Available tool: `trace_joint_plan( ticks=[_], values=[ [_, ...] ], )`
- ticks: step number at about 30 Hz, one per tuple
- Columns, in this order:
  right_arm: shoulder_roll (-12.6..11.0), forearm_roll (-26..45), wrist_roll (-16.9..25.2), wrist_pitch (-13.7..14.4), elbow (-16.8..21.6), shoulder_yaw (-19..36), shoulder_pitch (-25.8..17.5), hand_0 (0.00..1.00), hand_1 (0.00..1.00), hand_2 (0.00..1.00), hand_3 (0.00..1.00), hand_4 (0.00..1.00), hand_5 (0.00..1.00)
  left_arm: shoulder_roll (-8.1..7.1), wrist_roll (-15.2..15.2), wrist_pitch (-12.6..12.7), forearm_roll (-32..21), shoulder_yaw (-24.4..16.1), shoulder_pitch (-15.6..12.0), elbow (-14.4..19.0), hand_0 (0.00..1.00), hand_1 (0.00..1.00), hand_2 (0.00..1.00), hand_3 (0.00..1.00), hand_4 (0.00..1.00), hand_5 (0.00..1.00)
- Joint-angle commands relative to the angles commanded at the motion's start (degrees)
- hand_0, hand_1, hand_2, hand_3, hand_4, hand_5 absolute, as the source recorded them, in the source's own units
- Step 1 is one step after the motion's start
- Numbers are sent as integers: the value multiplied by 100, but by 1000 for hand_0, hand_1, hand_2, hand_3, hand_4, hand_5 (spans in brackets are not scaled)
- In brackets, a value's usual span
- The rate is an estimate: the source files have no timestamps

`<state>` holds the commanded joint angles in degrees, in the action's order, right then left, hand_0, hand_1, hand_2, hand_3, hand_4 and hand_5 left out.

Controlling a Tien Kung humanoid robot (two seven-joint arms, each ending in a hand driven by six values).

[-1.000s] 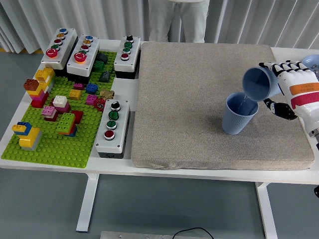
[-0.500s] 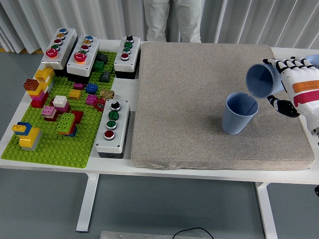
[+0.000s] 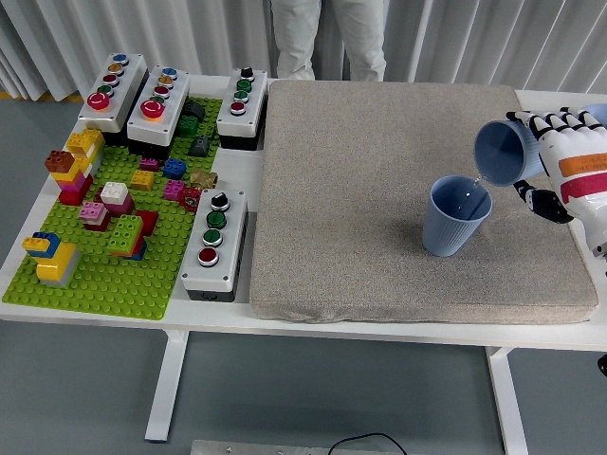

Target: Pick cup pour cup place

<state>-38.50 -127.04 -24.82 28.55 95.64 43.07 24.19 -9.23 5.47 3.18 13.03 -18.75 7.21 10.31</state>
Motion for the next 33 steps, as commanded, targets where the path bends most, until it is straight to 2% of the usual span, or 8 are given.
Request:
trace_joint_plan(
  ticks=[10,33],
  values=[
    [2,-237,-378,-5,23,1,10,883,670,579,635,650,2,0,-3,0,-21,20,-1,0,696,730,752,632,488,930],
    [24,-123,-479,20,178,-34,-32,886,672,585,639,642,2,-6,-8,-4,-80,88,-30,0,696,731,752,633,489,931]
  ],
)
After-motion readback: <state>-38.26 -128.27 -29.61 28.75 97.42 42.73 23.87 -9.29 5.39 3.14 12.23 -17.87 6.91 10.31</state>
